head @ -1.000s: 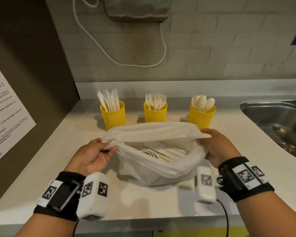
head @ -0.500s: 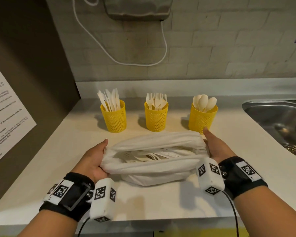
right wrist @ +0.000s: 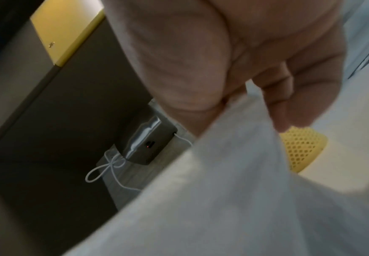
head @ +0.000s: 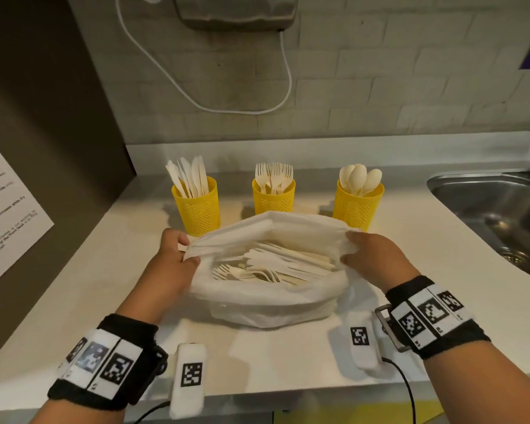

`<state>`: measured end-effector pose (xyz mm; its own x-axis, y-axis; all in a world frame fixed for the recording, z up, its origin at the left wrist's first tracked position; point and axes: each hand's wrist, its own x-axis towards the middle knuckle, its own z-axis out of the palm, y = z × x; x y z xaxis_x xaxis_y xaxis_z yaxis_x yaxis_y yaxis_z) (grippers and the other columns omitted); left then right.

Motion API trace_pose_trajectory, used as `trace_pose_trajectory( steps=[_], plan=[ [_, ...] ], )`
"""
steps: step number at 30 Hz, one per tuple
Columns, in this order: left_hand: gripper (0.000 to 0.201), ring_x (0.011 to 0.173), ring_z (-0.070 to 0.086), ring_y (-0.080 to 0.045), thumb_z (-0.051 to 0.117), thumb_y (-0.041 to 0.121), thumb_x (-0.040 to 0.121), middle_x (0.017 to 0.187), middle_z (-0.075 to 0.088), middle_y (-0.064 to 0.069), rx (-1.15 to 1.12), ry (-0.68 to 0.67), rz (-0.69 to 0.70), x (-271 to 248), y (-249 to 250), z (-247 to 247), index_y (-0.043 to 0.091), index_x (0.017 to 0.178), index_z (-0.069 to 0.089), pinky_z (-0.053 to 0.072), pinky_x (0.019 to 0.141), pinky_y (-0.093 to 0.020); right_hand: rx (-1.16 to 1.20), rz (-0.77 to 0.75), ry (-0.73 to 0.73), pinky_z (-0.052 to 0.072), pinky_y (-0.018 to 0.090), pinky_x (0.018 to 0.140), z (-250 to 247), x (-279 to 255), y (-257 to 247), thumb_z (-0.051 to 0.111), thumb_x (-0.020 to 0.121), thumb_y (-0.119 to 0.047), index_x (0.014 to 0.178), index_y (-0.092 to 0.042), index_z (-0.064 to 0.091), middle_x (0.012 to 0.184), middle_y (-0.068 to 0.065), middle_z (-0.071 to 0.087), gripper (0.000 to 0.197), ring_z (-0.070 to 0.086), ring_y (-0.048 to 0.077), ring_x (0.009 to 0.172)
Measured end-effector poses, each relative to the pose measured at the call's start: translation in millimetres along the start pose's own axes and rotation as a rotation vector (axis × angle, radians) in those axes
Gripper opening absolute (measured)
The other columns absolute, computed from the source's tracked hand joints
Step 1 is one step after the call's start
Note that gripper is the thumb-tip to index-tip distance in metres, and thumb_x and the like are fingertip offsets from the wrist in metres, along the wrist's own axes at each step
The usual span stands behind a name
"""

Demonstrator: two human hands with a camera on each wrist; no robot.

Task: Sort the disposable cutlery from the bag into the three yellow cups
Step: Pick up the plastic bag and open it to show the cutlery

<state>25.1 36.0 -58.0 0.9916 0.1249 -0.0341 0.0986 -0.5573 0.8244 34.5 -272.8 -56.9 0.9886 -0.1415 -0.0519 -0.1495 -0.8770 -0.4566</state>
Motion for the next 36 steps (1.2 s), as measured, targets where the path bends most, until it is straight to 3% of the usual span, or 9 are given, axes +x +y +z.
trace_pose_trajectory(
  steps=[5, 9, 12, 15, 19, 21, 27, 32, 36],
  plan=[
    [0.044, 0.081, 0.06, -0.027, 0.033, -0.017, 0.082, 0.1, 0.059, -0.013, -0.4, -0.118, -0.082, -5, 0, 4, 0.015, 0.087, 0.062, 0.054, 0.053, -0.025, 0.751, 0.171, -0.2, 0.056, 0.035, 0.07, 8, -3, -2, 0.054, 0.075, 0.009, 0.145, -0.016, 0.026, 0.124, 0.011, 0.058, 0.08, 0.062, 0.024, 0.093],
    [0.052, 0.09, 0.065, -0.031, 0.029, -0.022, 0.07, 0.096, 0.068, -0.02, -0.968, -0.226, -0.379, -2, 2, 11, -0.001, 0.097, 0.068, 0.059, 0.065, -0.028, 1.307, 0.423, -0.299, 0.045, 0.018, 0.036, 1, -10, 2, 0.021, 0.083, 0.019, 0.118, -0.003, 0.053, 0.059, 0.013, 0.067, 0.052, 0.06, 0.018, 0.037],
    [0.036, 0.075, 0.066, -0.034, 0.034, -0.007, 0.064, 0.072, 0.071, -0.022, -1.092, -0.201, -0.459, -1, 0, 11, -0.009, 0.062, 0.07, 0.048, 0.076, -0.039, 1.512, 0.423, -0.453, 0.058, 0.034, 0.055, 2, -15, 1, 0.021, 0.077, 0.009, 0.115, 0.002, 0.056, 0.091, 0.025, 0.069, 0.052, 0.068, 0.034, 0.063],
    [0.022, 0.067, 0.067, -0.032, 0.051, 0.007, 0.079, 0.082, 0.069, -0.025, -0.936, -0.221, -0.458, -2, -4, 12, -0.008, 0.083, 0.066, 0.051, 0.071, -0.038, 1.234, 0.396, -0.418, 0.051, 0.053, 0.089, 13, -9, 2, 0.044, 0.077, 0.003, 0.126, 0.003, 0.05, 0.125, 0.028, 0.057, 0.05, 0.059, 0.041, 0.102],
    [0.012, 0.084, 0.065, -0.033, 0.061, 0.01, 0.085, 0.094, 0.069, -0.018, -0.205, -0.094, -0.2, 4, -16, 20, 0.003, 0.094, 0.065, 0.05, 0.079, -0.04, 0.485, 0.214, -0.154, 0.052, 0.03, 0.06, 16, -4, -8, 0.049, 0.086, -0.005, 0.094, -0.006, 0.059, 0.084, 0.012, 0.059, 0.013, 0.057, 0.025, 0.074],
    [0.019, 0.09, 0.063, -0.036, 0.056, 0.02, 0.089, 0.092, 0.069, -0.02, -0.016, -0.059, -0.153, 9, -17, 22, 0.005, 0.085, 0.067, 0.049, 0.085, -0.044, 0.344, 0.174, -0.164, 0.049, 0.033, 0.067, 19, -3, -8, 0.049, 0.09, -0.013, 0.088, -0.008, 0.058, 0.085, 0.013, 0.057, 0.01, 0.054, 0.027, 0.075],
    [0.021, 0.081, 0.06, -0.031, 0.046, 0.021, 0.096, 0.097, 0.063, -0.022, -0.713, -0.067, -0.437, 18, -19, 14, 0.005, 0.097, 0.059, 0.048, 0.081, -0.043, 1.398, 0.352, -0.221, 0.051, 0.04, 0.068, 15, -1, 8, 0.042, 0.095, -0.001, 0.109, -0.017, 0.054, 0.09, 0.013, 0.06, 0.024, 0.057, 0.03, 0.072],
    [0.02, 0.074, 0.057, -0.029, 0.04, 0.006, 0.096, 0.088, 0.058, -0.016, -0.849, -0.004, -0.488, 15, -23, 18, 0.018, 0.083, 0.05, 0.047, 0.067, -0.043, 1.377, 0.451, -0.163, 0.048, 0.025, 0.04, 24, -3, 10, 0.039, 0.098, -0.004, 0.09, -0.019, 0.049, 0.069, 0.007, 0.054, 0.02, 0.053, 0.021, 0.047],
    [0.032, 0.067, 0.057, -0.028, 0.038, -0.008, 0.09, 0.078, 0.057, -0.018, -0.792, -0.064, -0.392, 7, -23, 17, 0.016, 0.071, 0.049, 0.048, 0.056, -0.032, 1.221, 0.329, -0.228, 0.046, 0.032, 0.056, 21, -5, 16, 0.036, 0.094, 0.004, 0.07, -0.015, 0.054, 0.073, 0.012, 0.059, 0.035, 0.056, 0.026, 0.06]
  ],
)
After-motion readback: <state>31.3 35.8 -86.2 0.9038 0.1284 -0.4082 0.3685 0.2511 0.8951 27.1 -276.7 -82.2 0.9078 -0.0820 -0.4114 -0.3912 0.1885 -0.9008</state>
